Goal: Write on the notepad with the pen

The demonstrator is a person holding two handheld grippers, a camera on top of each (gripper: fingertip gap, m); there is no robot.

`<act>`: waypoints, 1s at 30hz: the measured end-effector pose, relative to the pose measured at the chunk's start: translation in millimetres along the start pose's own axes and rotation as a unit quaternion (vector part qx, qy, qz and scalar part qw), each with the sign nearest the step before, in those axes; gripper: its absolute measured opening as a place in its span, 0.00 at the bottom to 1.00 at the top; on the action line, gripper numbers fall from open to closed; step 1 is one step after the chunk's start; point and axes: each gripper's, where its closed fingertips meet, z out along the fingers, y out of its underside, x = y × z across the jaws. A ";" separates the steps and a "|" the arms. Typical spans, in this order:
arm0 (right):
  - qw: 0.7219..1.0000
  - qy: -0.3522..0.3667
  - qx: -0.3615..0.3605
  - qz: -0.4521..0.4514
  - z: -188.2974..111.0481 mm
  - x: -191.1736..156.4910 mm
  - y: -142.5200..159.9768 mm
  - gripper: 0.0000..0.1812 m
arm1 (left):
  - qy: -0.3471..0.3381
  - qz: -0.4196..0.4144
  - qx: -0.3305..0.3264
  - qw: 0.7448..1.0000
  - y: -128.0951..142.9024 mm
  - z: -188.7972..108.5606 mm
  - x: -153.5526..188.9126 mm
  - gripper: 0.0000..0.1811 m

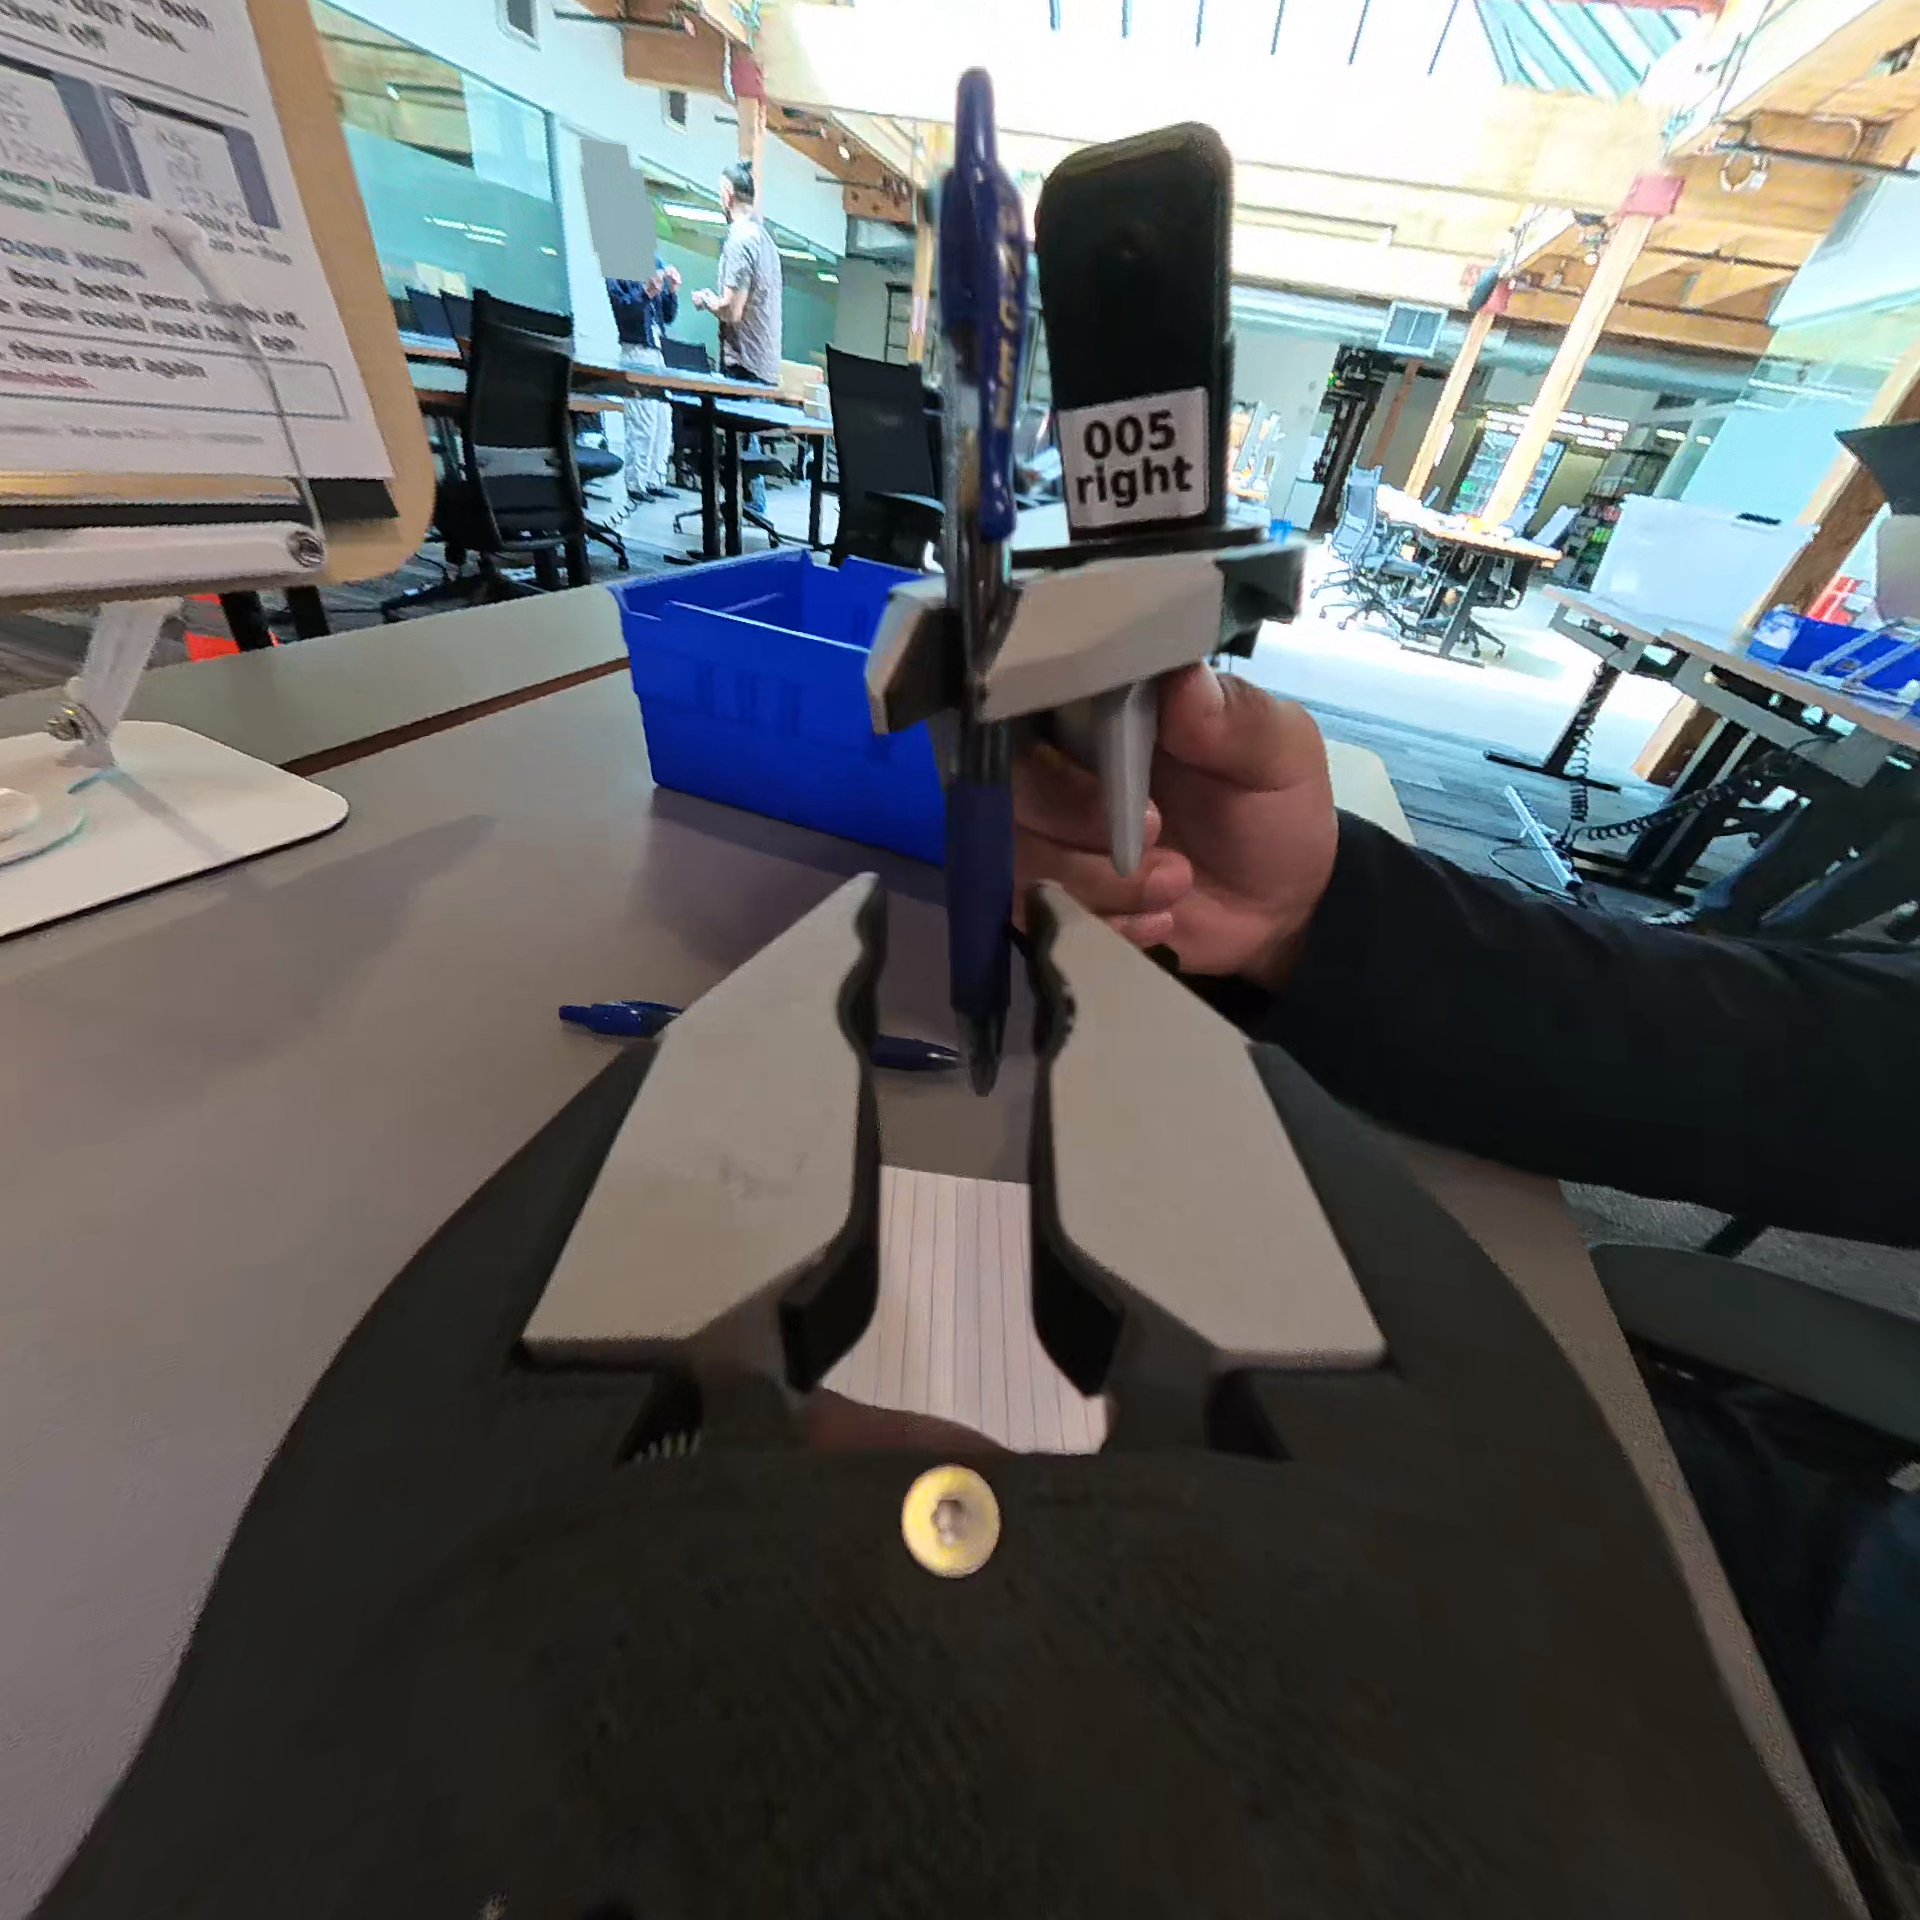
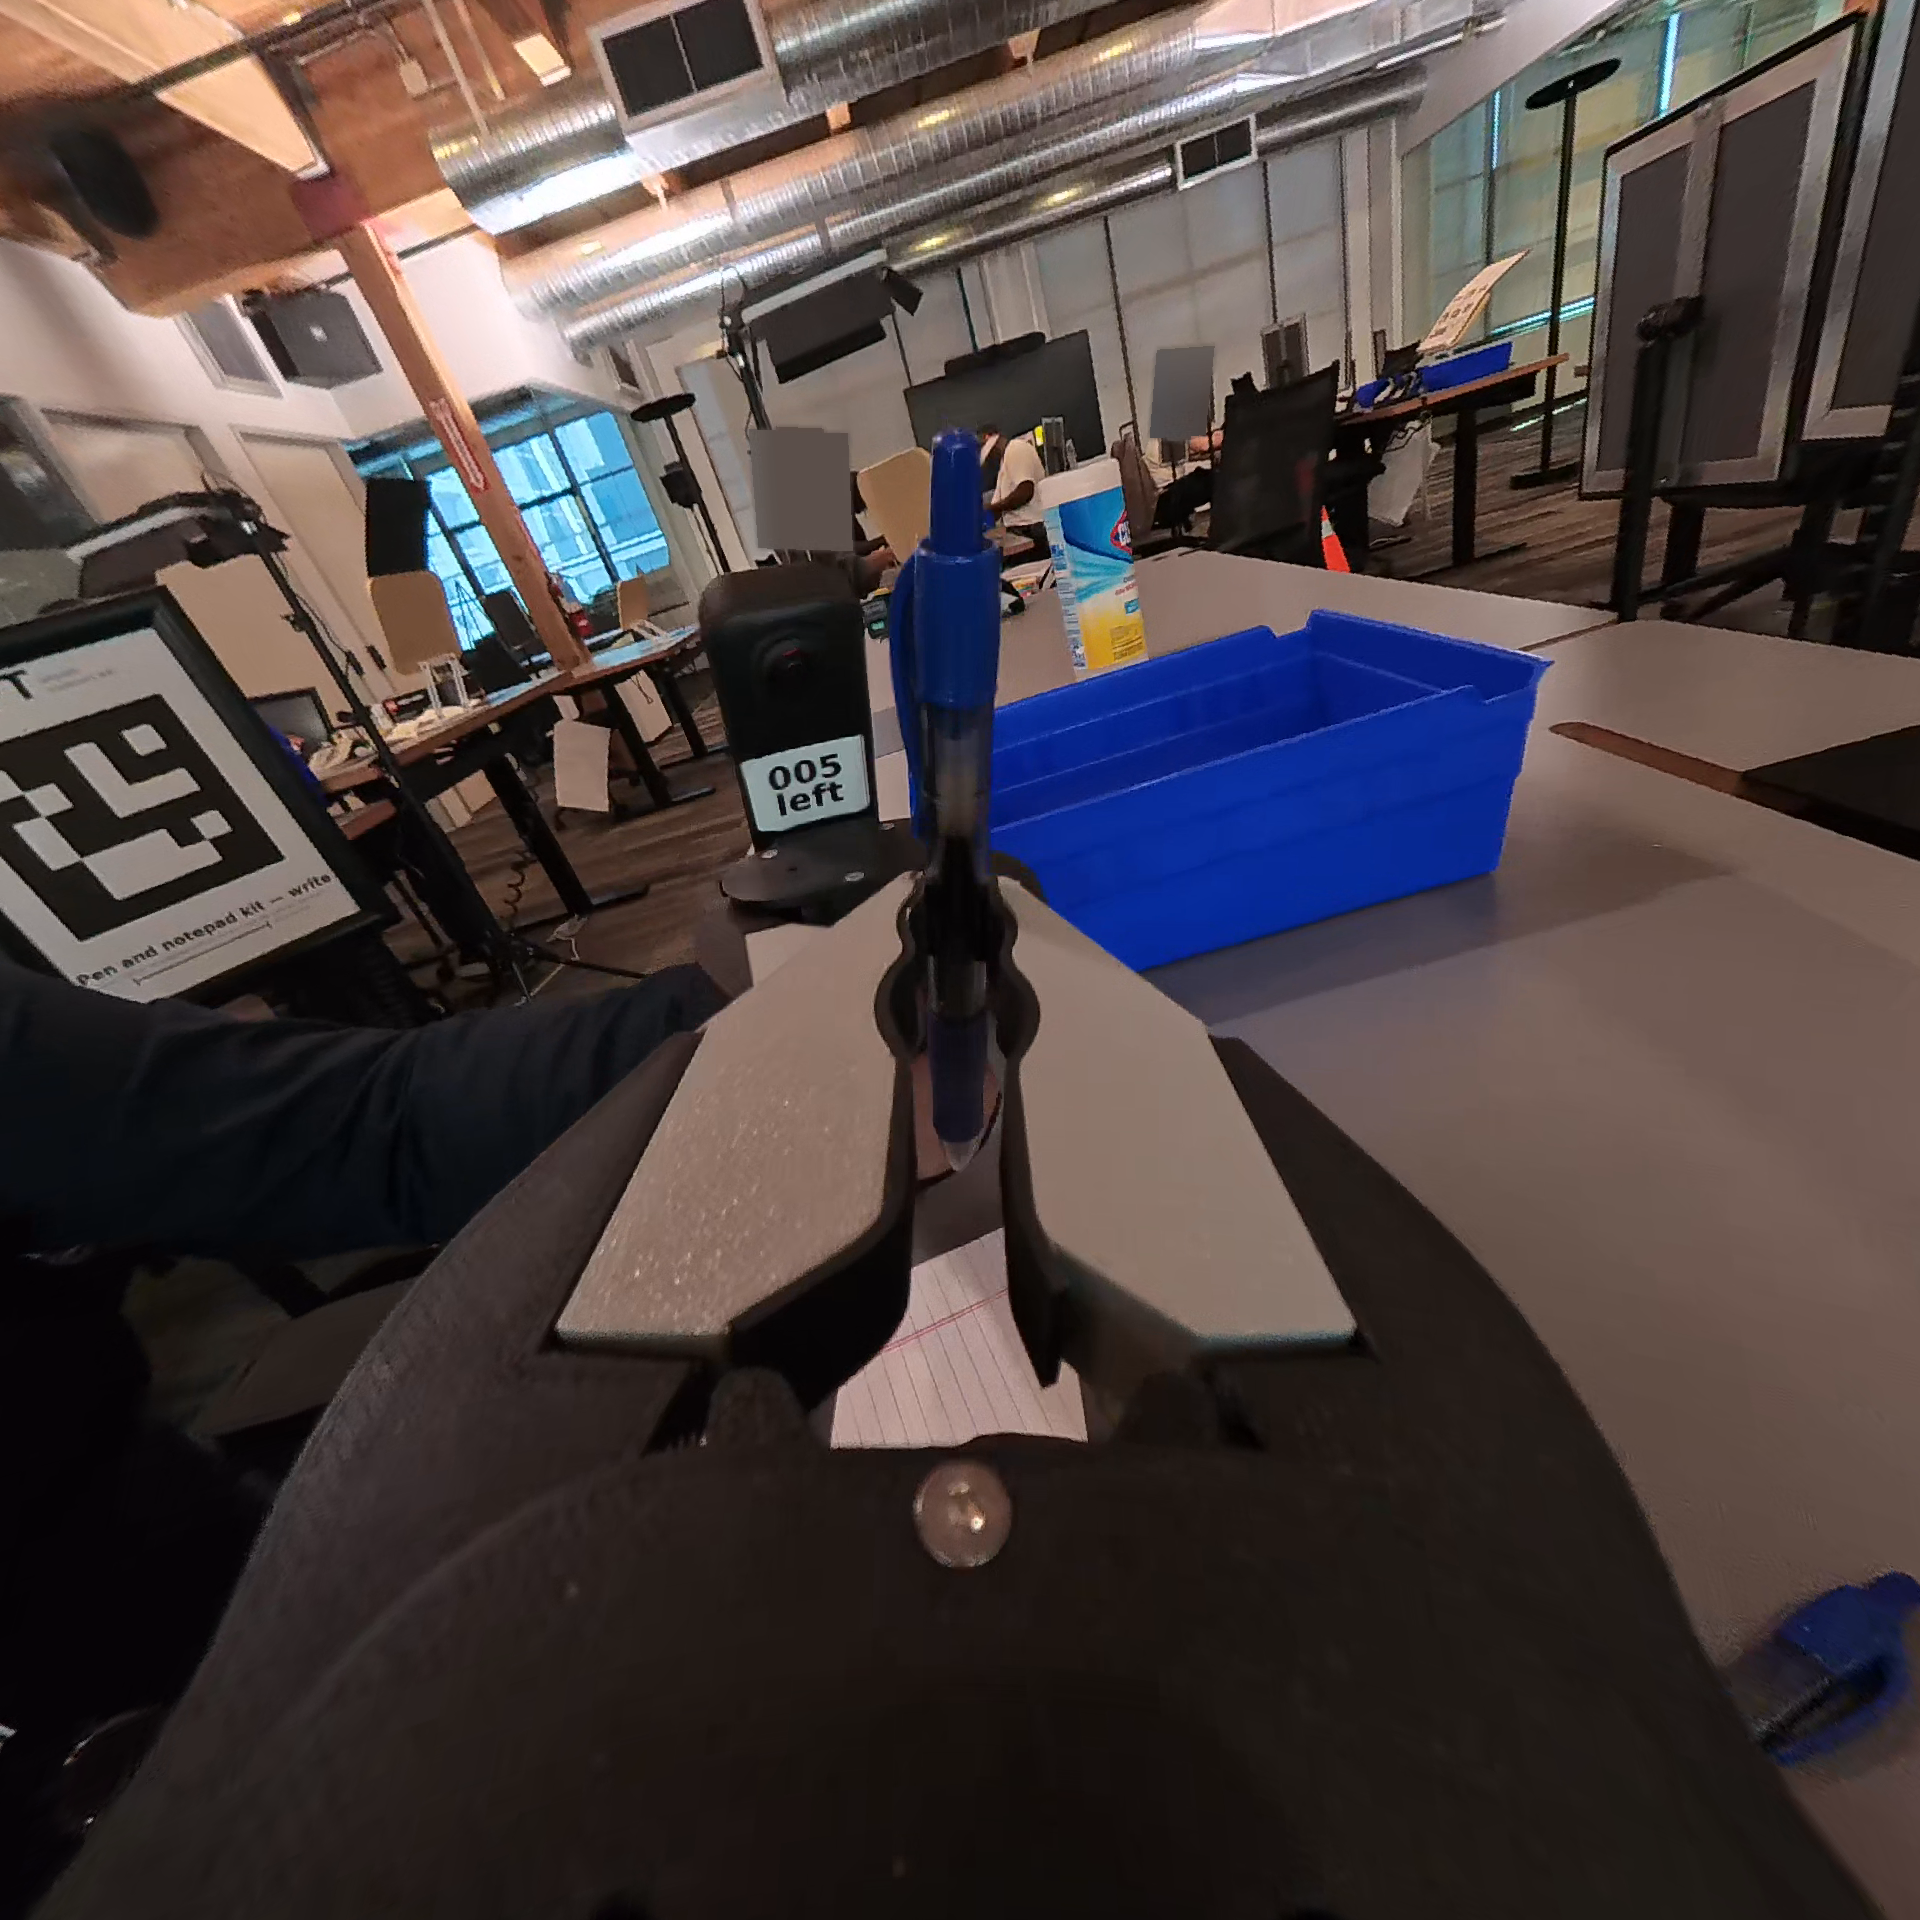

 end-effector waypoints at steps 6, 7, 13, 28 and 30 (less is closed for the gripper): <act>1.000 -0.008 -0.026 -0.012 -0.3 -2.9 6.8 0.03 | 0.025 0.031 -0.018 0.999 0.5 -9.4 4.3 0.05; 0.999 -0.018 -0.029 -0.016 -1.1 -6.1 7.2 0.03 | 0.034 0.033 -0.019 0.999 0.2 -9.8 7.5 0.05; 0.994 -0.080 -0.063 -0.047 -1.6 -30.1 18.4 0.04 | 0.117 -0.006 -0.046 0.992 6.3 -13.2 32.2 0.05; 0.992 -0.070 -0.071 -0.077 0.0 -33.6 18.4 0.03 | 0.138 -0.028 -0.047 0.989 3.9 -18.9 36.6 0.05; 0.992 -0.068 -0.072 -0.077 -2.6 -32.9 17.5 0.03 | 0.134 -0.031 -0.041 0.990 1.9 -17.6 35.9 0.05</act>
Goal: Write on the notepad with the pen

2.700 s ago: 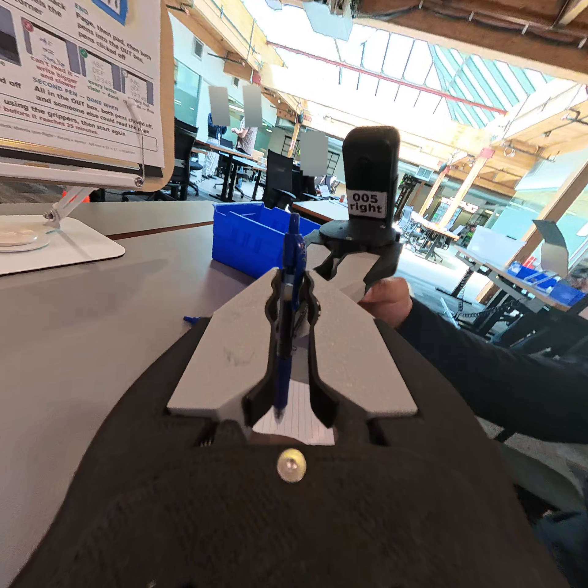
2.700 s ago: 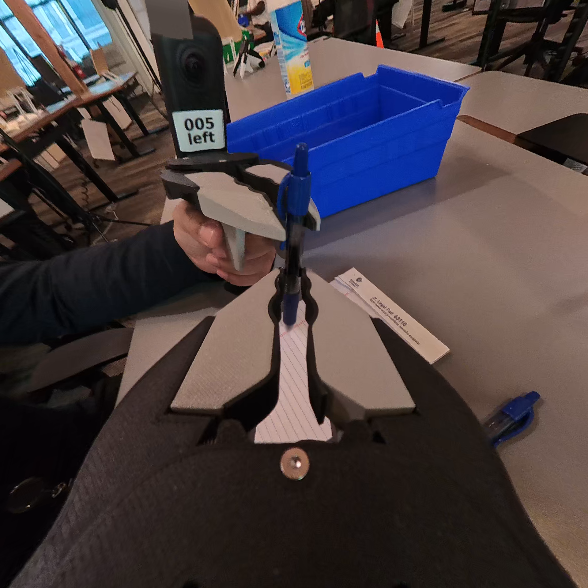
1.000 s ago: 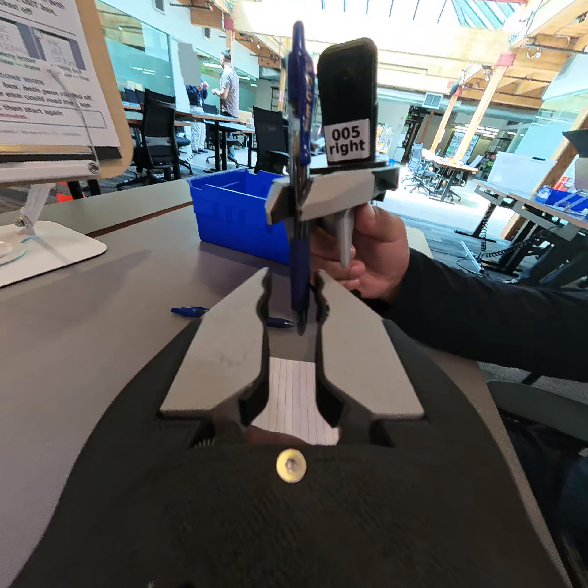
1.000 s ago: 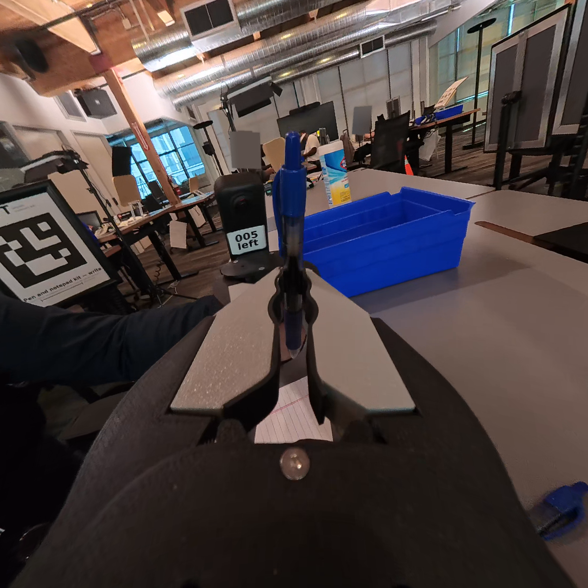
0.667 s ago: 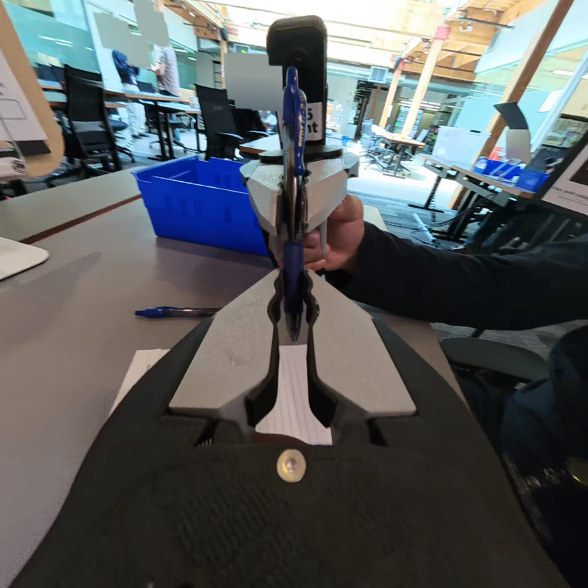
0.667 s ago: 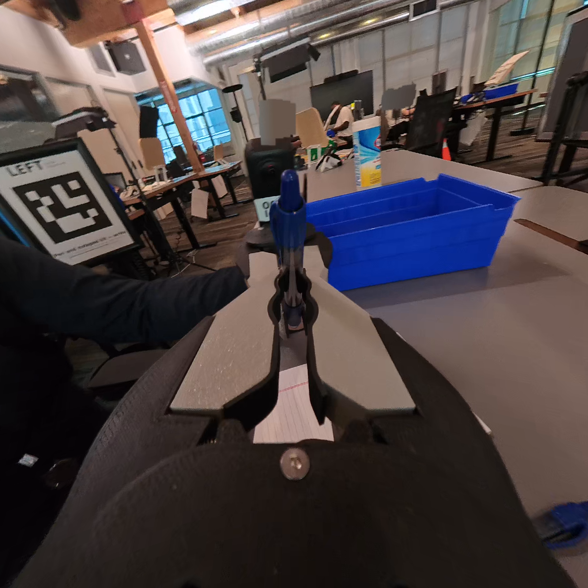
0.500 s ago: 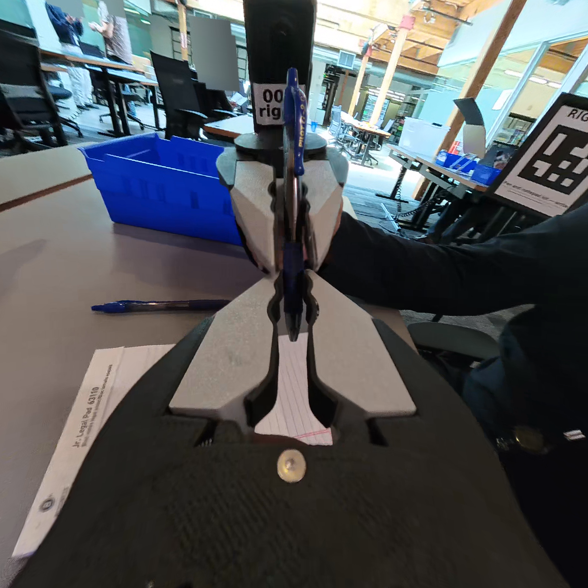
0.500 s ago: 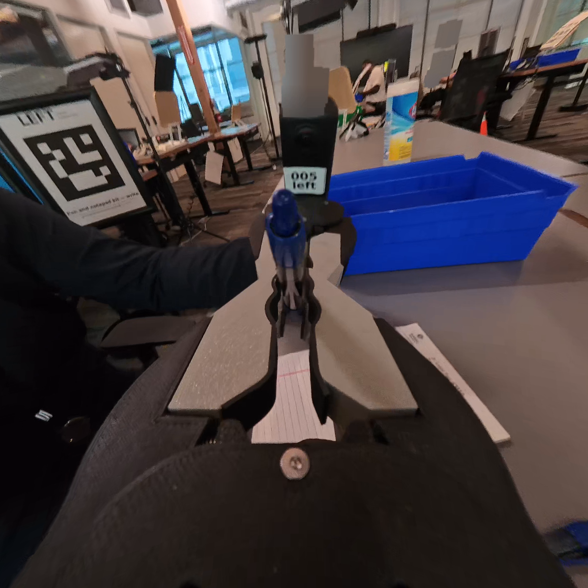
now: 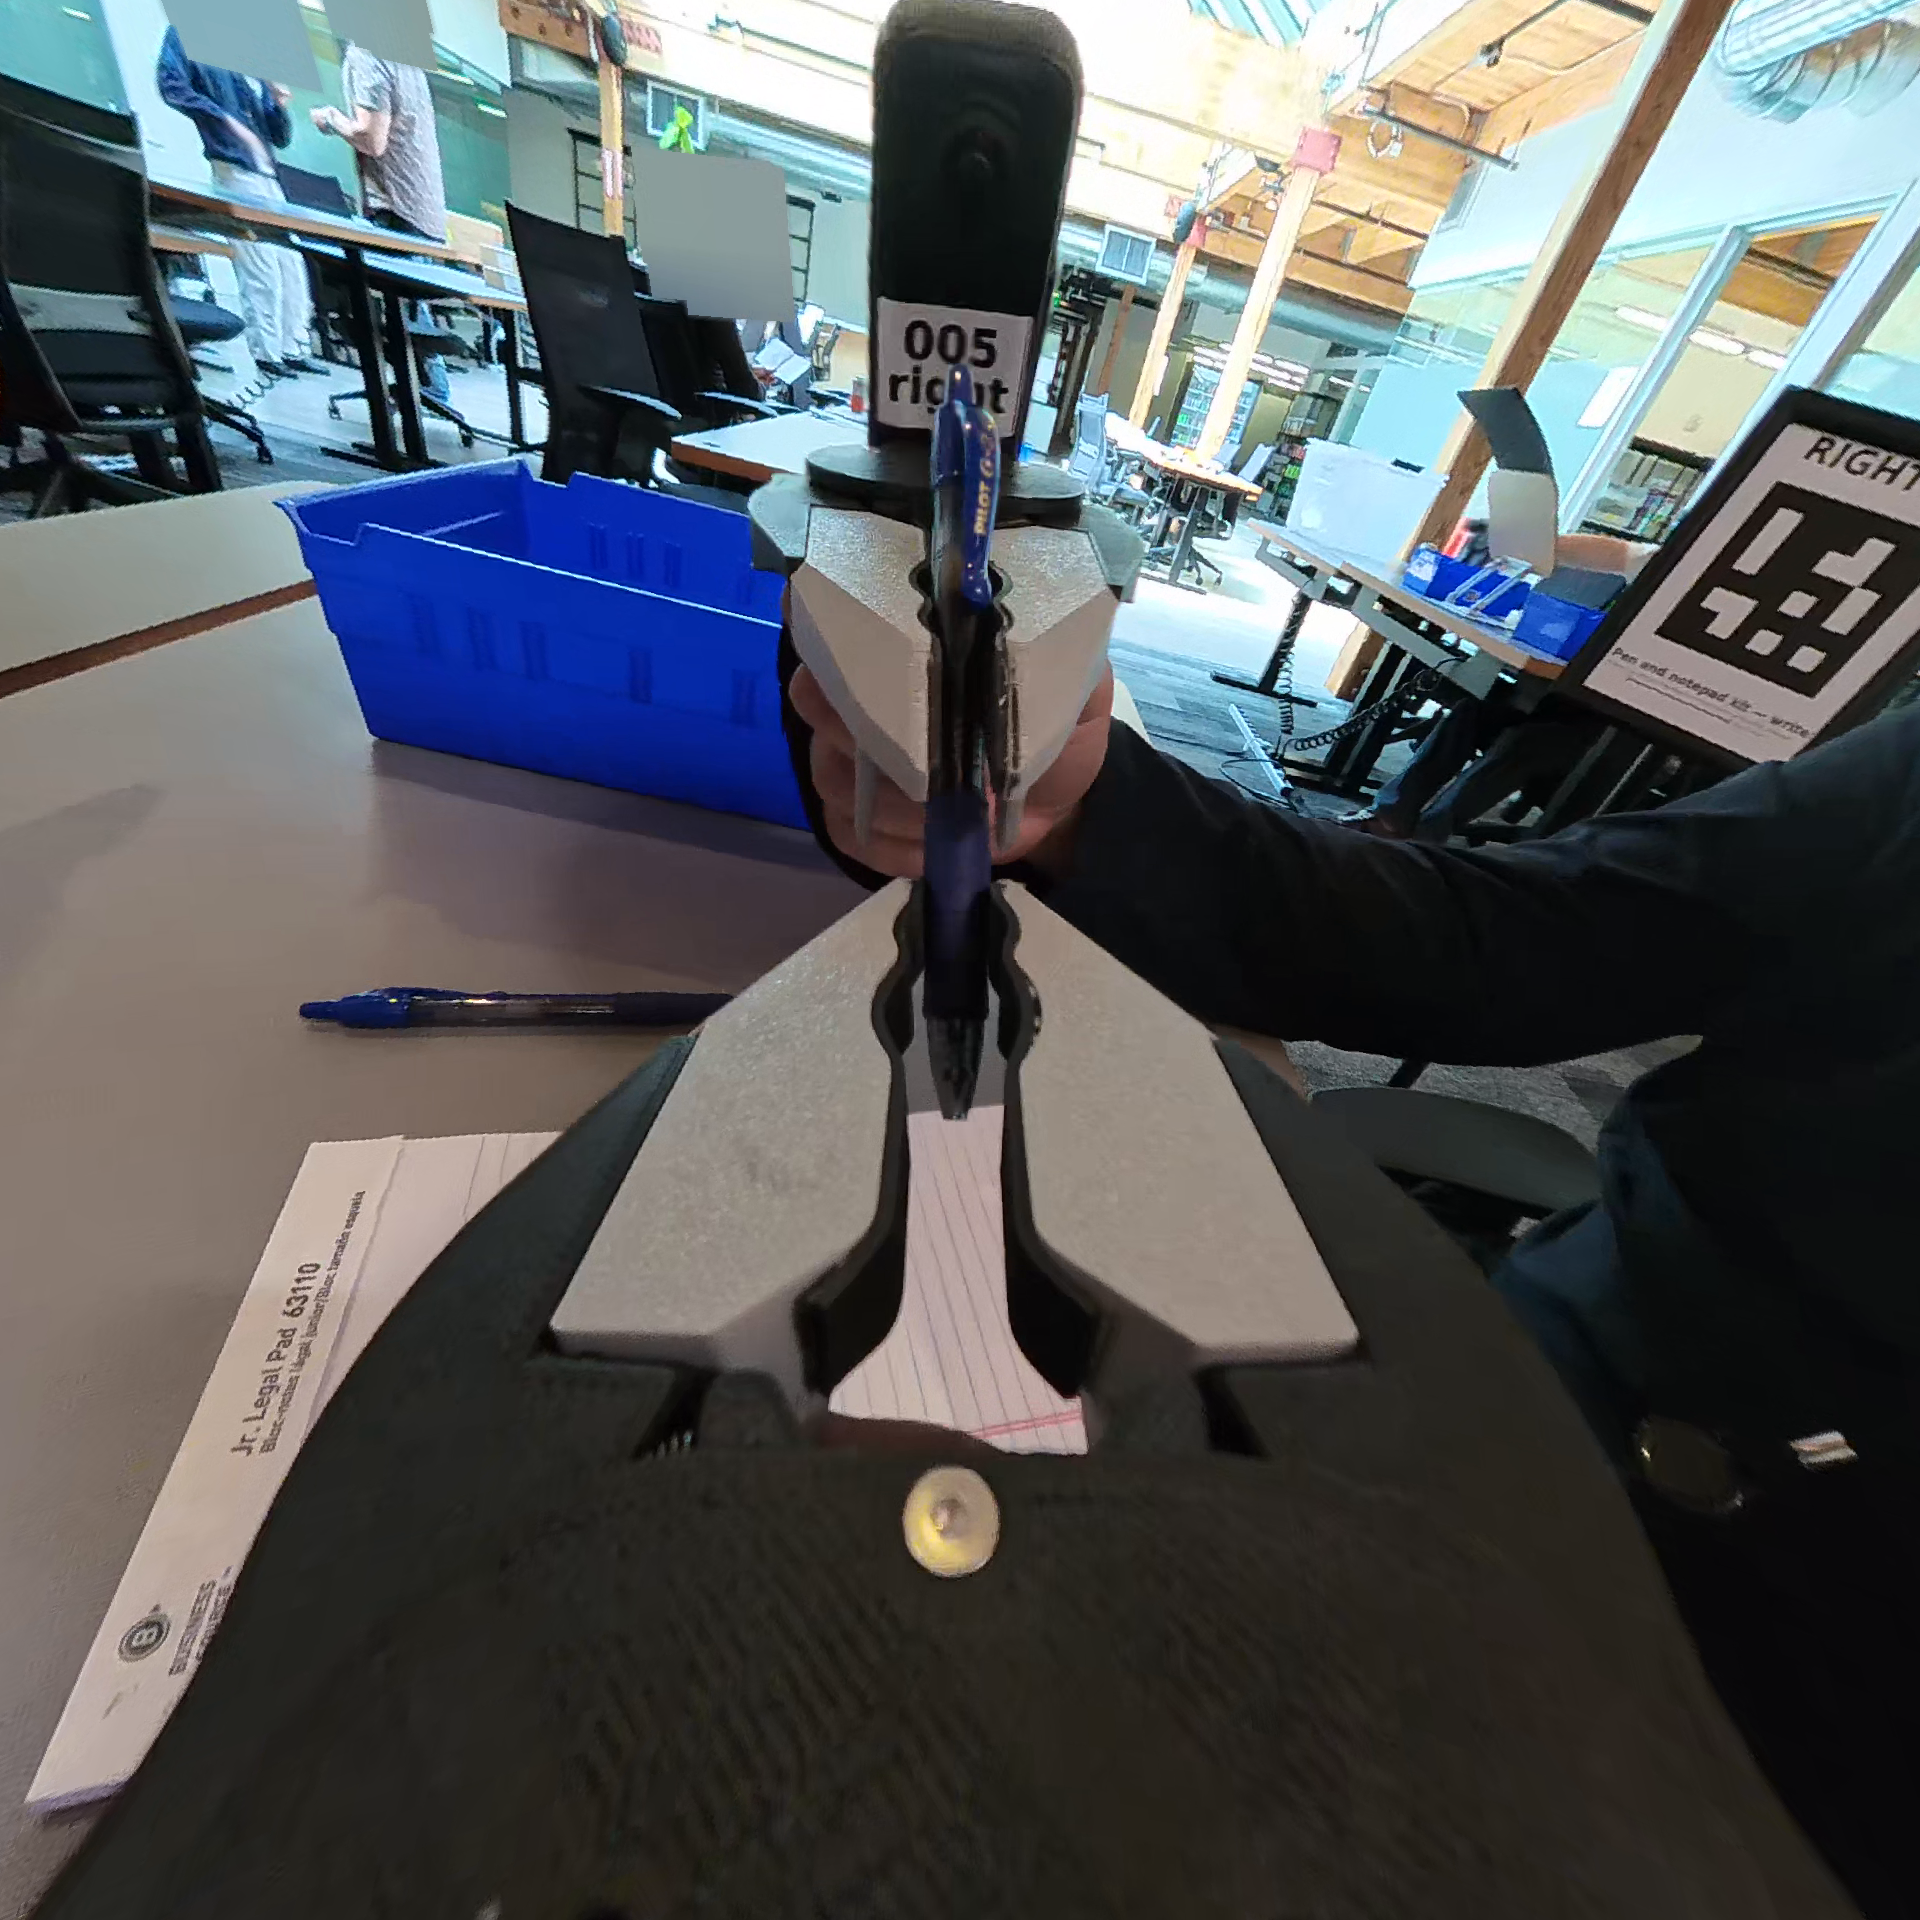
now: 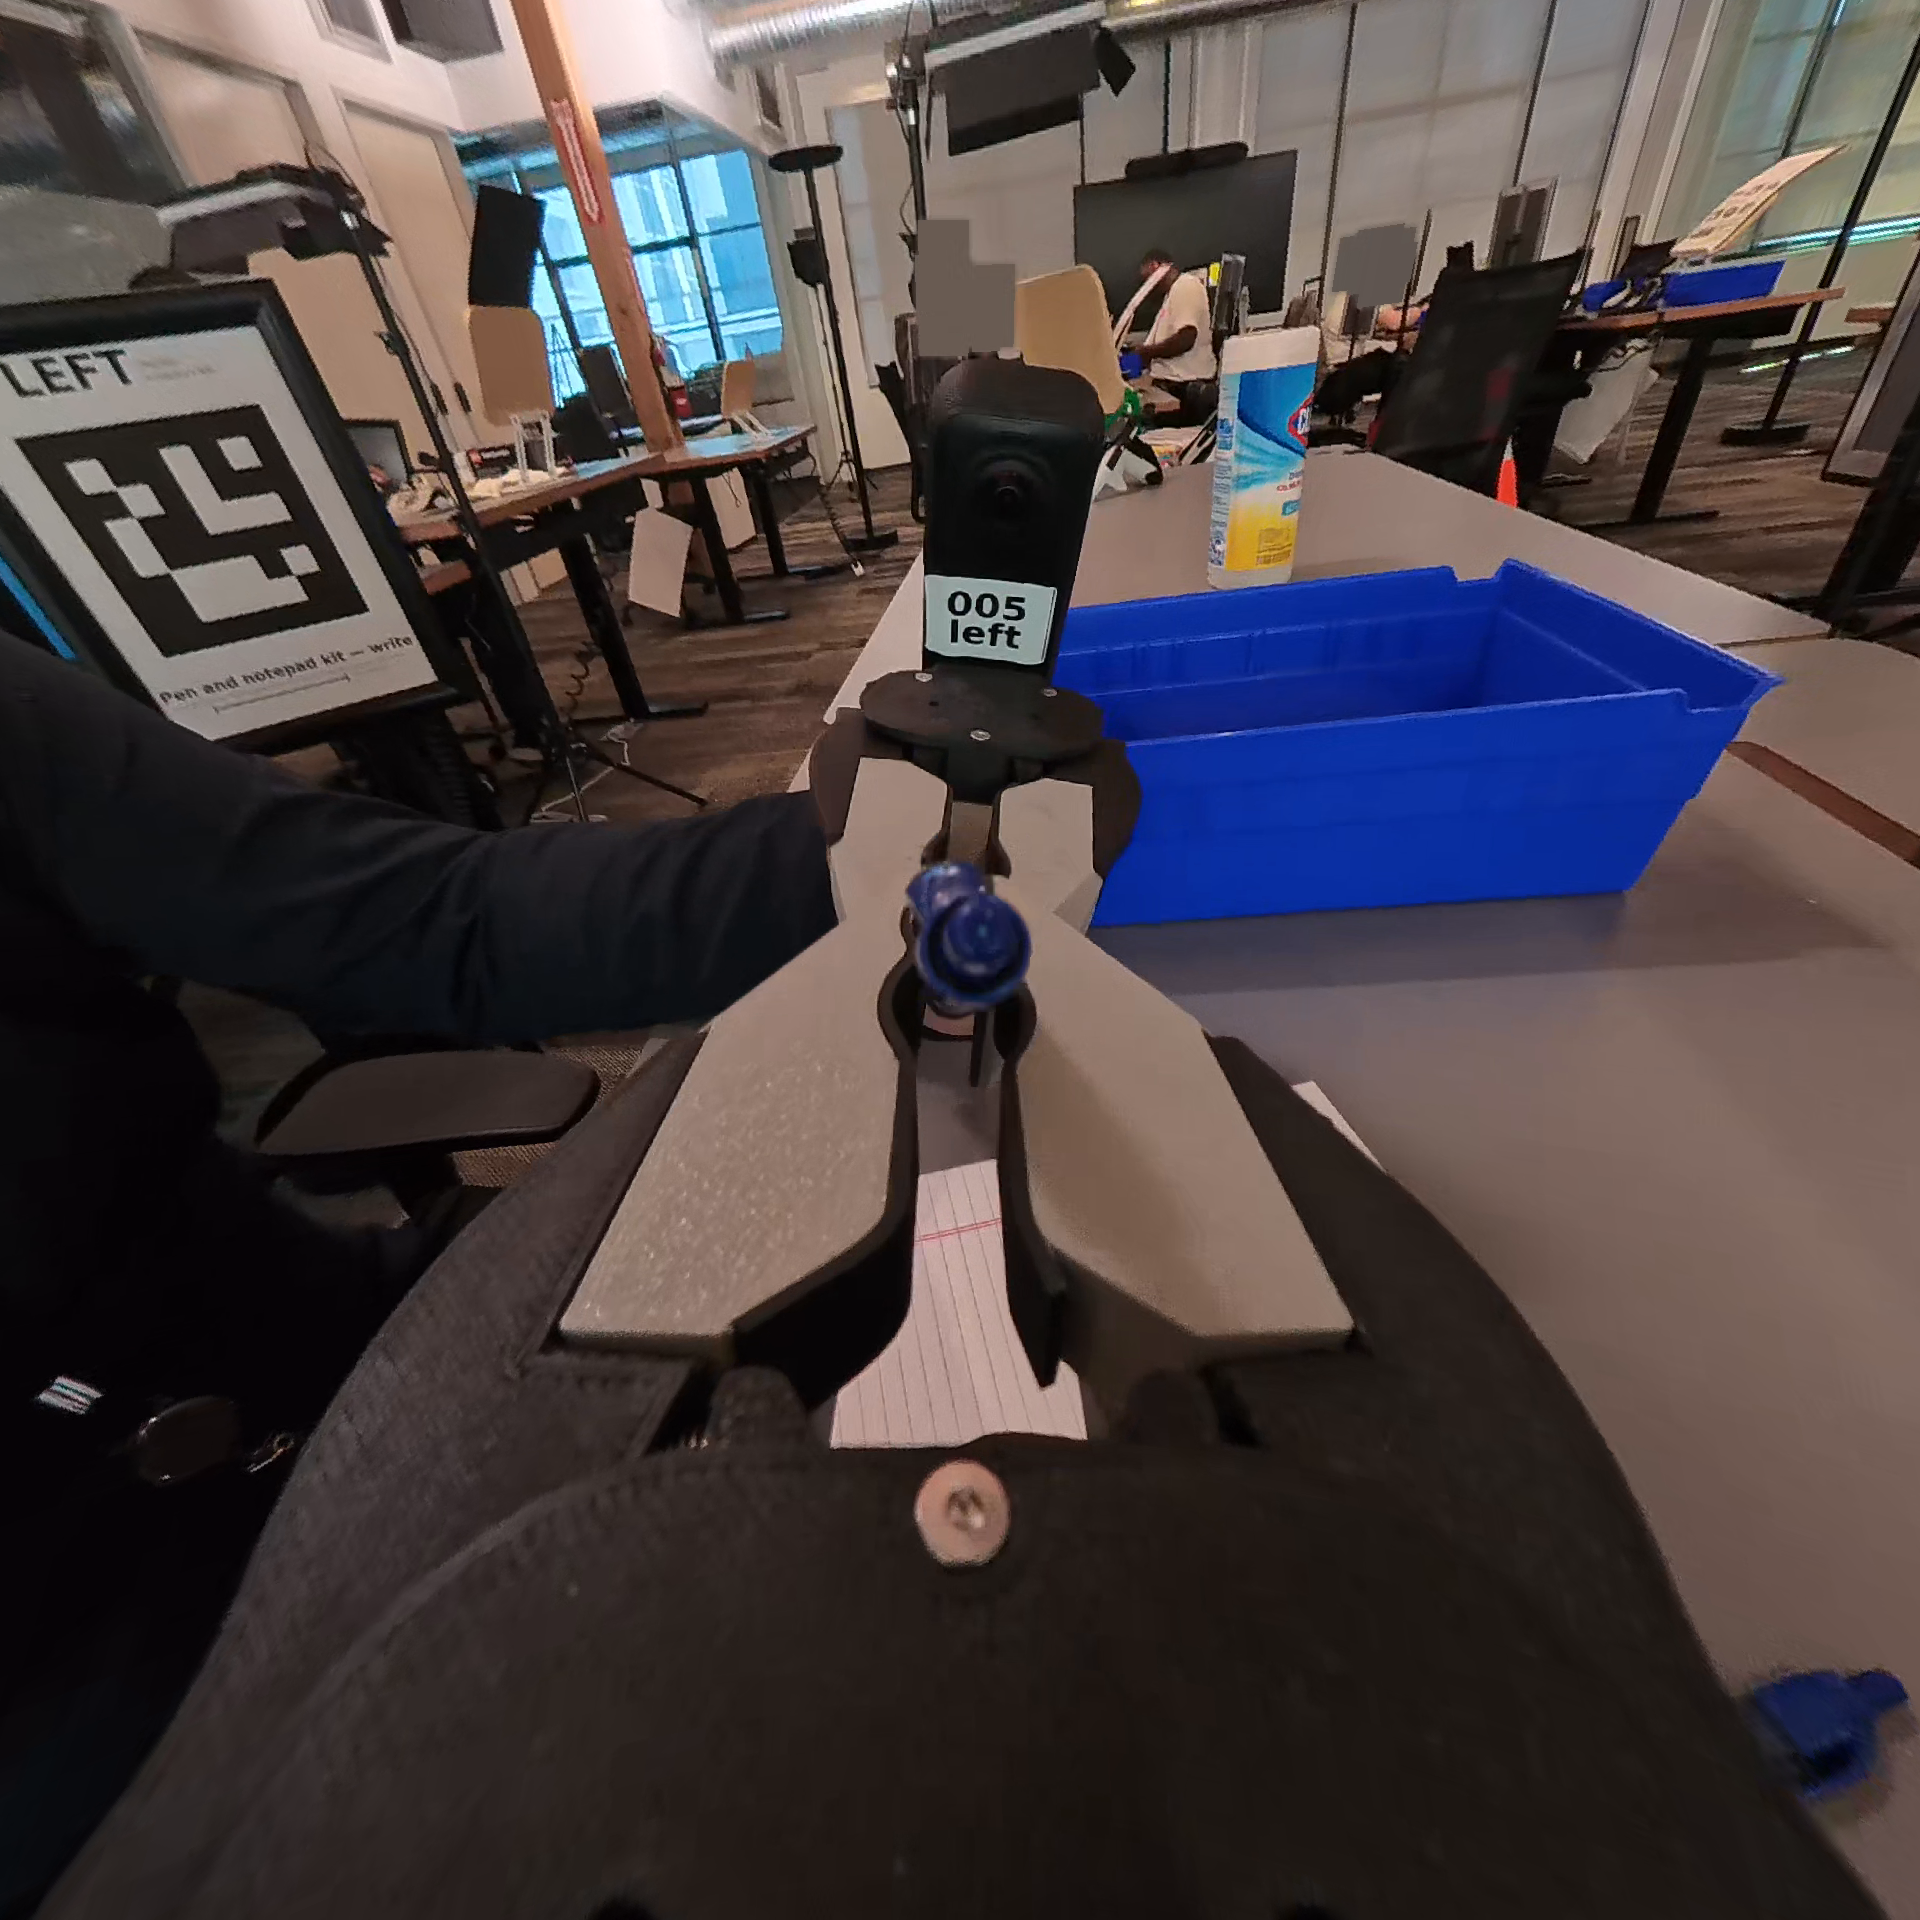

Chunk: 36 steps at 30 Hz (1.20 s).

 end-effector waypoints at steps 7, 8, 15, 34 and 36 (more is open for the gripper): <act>1.000 0.013 -0.005 0.010 8.0 5.2 4.5 0.02 | -0.027 -0.007 0.045 0.999 -11.8 7.1 -5.4 0.06; 1.000 0.012 -0.007 0.012 10.7 4.7 6.0 0.02 | -0.031 0.001 0.035 0.999 -8.5 7.9 -5.9 0.05; 0.999 0.020 0.033 0.025 3.1 10.1 -6.6 0.05 | -0.047 0.015 0.020 0.999 -4.8 4.3 -12.1 0.05; 0.973 0.001 0.226 0.056 -41.1 11.2 -61.6 0.00 | -0.014 -0.001 0.034 0.999 -5.6 11.8 -2.8 0.05; 0.972 0.002 0.228 0.055 -42.0 11.7 -61.1 0.00 | -0.011 -0.005 0.042 0.999 -7.6 11.3 -2.9 0.05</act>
